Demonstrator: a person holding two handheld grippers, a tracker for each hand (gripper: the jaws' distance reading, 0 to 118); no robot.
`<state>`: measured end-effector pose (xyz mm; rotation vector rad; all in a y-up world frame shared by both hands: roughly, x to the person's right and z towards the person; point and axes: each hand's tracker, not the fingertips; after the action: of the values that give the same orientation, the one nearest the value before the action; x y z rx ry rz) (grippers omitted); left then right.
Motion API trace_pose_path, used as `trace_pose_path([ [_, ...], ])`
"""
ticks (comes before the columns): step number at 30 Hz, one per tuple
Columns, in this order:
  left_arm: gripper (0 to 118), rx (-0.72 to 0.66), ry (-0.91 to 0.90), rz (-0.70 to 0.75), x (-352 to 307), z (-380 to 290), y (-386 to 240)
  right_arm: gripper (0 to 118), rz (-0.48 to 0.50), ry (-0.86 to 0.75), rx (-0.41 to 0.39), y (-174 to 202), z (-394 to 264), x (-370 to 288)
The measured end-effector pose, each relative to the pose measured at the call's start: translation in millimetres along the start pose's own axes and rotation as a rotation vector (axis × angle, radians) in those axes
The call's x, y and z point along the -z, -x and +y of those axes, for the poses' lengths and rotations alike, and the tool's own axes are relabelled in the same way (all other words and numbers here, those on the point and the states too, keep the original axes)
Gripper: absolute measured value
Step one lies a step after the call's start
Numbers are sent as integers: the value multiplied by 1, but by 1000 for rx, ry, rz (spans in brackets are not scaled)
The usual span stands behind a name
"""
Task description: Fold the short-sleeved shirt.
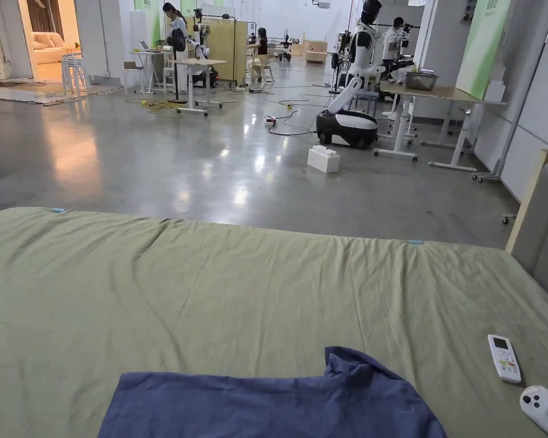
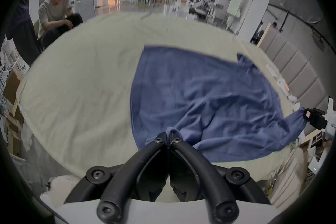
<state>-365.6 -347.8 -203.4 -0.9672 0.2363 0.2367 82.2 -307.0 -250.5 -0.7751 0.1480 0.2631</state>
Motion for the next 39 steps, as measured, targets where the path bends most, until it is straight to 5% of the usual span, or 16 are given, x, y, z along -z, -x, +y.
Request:
trace_pose_path([
  [8,4,-2,13,36,19,-3,-4,5,-17,96,22,1,-32,49],
  [10,11,-2,8,42,17,1,-6,23,-22,87,35,4,-34,49],
  [12,35,29,-39,76,12,5,-11,68,-51,55,36,8,-30,45],
  [13,43,43,-85,87,7,7,-15,77,-58,26,39,10,-27,41],
  [17,61,28,-230,44,-18,23,-25,83,-67,-154,68,18,-7,22],
  [25,61,59,-601,24,-71,48,-60,100,-48,-511,107,37,49,-12],
  [28,61,55,-685,39,-85,55,-72,92,-54,-599,117,45,63,-16],
  [30,57,67,-746,44,-94,55,-80,75,-65,-651,122,50,70,-19],
  [31,49,75,-764,56,-99,55,-85,62,-79,-677,111,53,75,-23],
  [33,11,100,-787,84,-104,57,-92,23,-78,-714,120,56,78,-25],
  [34,8,103,-793,95,-106,56,-95,15,-81,-716,113,58,79,-26],
  [39,0,107,-770,48,-109,55,-96,1,-86,-750,87,60,82,-27],
])
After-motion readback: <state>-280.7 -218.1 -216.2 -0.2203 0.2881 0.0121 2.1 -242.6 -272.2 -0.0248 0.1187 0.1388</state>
